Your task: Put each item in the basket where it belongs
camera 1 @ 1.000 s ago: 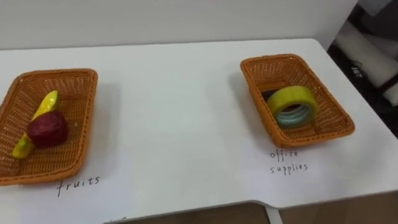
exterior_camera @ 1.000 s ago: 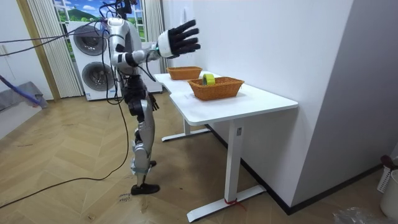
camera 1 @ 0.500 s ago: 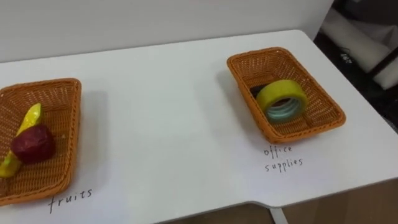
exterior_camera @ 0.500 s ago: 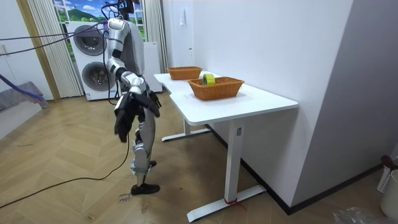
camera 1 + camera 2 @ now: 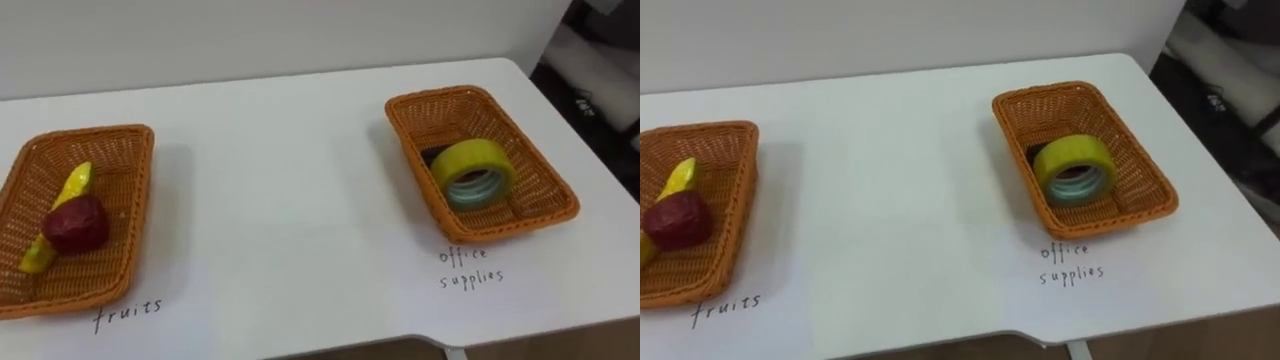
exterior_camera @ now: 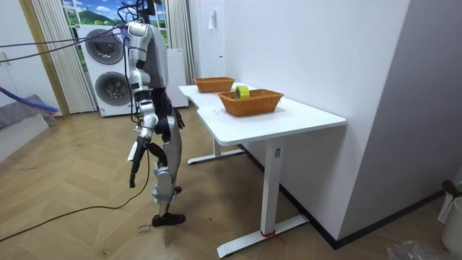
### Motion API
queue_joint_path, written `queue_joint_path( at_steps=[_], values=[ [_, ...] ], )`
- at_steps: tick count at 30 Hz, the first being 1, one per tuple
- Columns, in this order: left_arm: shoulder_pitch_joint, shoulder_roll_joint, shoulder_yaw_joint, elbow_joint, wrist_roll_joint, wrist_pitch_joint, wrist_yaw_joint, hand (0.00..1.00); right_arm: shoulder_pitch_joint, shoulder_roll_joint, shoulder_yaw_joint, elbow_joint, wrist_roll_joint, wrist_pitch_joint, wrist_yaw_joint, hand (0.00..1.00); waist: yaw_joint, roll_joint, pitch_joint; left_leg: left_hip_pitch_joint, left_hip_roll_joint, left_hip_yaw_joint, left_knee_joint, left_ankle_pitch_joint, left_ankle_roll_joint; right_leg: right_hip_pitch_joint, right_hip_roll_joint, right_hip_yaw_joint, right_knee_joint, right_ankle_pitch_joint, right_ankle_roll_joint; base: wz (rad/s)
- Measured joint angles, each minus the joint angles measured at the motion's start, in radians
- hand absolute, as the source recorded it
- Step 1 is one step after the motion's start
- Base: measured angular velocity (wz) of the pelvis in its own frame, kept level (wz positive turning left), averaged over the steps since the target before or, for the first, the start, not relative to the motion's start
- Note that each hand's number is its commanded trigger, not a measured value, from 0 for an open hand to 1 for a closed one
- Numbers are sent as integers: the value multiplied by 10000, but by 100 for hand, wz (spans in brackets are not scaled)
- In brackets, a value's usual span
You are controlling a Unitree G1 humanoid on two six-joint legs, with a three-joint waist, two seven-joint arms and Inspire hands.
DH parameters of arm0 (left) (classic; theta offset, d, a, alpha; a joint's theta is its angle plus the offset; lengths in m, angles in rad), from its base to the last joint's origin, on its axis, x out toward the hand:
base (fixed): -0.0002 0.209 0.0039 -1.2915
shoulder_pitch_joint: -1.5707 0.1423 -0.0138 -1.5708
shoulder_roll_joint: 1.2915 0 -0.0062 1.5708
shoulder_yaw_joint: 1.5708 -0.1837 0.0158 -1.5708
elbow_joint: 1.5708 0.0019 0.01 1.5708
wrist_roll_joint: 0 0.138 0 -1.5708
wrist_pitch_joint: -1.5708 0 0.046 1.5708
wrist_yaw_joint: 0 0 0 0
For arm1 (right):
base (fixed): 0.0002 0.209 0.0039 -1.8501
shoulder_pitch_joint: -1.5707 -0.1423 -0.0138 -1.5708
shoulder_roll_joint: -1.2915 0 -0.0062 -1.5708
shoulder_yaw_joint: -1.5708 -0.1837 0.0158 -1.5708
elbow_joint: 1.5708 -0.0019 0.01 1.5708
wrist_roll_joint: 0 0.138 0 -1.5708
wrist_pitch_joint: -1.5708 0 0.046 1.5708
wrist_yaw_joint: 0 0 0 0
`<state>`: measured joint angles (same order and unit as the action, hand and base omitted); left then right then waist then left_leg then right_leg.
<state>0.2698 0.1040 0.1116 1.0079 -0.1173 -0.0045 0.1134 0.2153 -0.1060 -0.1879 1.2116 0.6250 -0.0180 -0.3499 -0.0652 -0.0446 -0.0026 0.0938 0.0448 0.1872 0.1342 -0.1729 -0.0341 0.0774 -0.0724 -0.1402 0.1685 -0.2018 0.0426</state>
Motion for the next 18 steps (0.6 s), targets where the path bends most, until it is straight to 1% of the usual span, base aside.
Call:
queue_joint_path(
  at_steps=[1,2,3,4,5,6,7,8,10,11,12,14,18],
  values=[
    [-70,7,-41,69,-1,0,1,0,-27,-2,335,-2,-428,45,264,0,104,9,-5,-18,0,-1,1,0,0,-25,1,4,16,2,-2,-3],
    [-203,18,-145,170,0,-1,5,0,-169,-4,862,8,-1335,150,717,0,275,64,-20,-65,0,-14,7,-1,1,-62,4,-14,14,24,-6,5],
    [-275,8,-173,236,9,-8,7,0,-387,-5,1173,90,-2210,230,1090,0,407,87,-25,-109,-2,-70,18,-1,2,-61,4,-60,-3,50,-7,8],
    [-281,5,-173,241,9,-8,8,0,-450,-5,1306,117,-2552,261,1234,0,453,96,-19,-110,-5,-98,18,-1,3,-49,4,-82,0,53,-9,13],
    [-269,4,-173,245,9,-8,25,0,-669,-2,1525,119,-3209,324,1497,0,485,120,-13,-111,-10,-157,18,-1,2,-5,4,-141,-1,55,-11,21],
    [-251,4,-184,244,7,-8,71,0,-847,-10,1757,135,-3671,324,1677,0,501,132,-4,-109,-22,-282,22,-1,3,83,2,-259,-37,56,-12,23],
    [-248,4,-184,247,10,-8,101,0,-895,-30,1862,110,-3841,325,1729,0,531,137,-6,-104,-26,-324,23,-1,2,107,1,-291,-47,55,-11,19],
    [-256,5,-183,277,18,-8,156,0,-1025,-104,2099,97,-4219,338,1824,0,646,155,-5,-109,-26,-357,29,-1,2,143,4,-324,-127,55,-12,13],
    [-254,-4,-183,327,16,-6,307,0,-1080,-121,2247,95,-4442,372,1975,0,726,170,6,-119,-37,-490,30,-3,-1,242,7,-438,-185,60,-18,16],
    [-247,-6,-186,328,20,7,376,0,-1171,-104,2465,57,-4507,423,2015,0,782,171,8,-124,-39,-502,29,-5,-4,254,-2,-496,-185,51,-15,11],
    [-238,-32,-186,328,22,14,419,0,-1188,-85,2545,39,-4633,421,2012,0,865,191,25,-133,-40,-495,27,-5,-4,248,-4,-500,-199,50,-15,5],
    [-209,-92,-184,328,23,14,562,0,-1204,-85,2570,-15,-4775,416,2010,0,989,192,30,-141,-52,-496,23,-5,-4,248,-15,-521,-212,45,-8,2],
    [-149,-126,-186,333,20,13,835,0,-1205,-54,2847,29,-4757,415,2004,0,1016,148,39,-127,-62,-526,17,-5,-5,354,-11,-567,-318,47,-9,1]
  ],
)
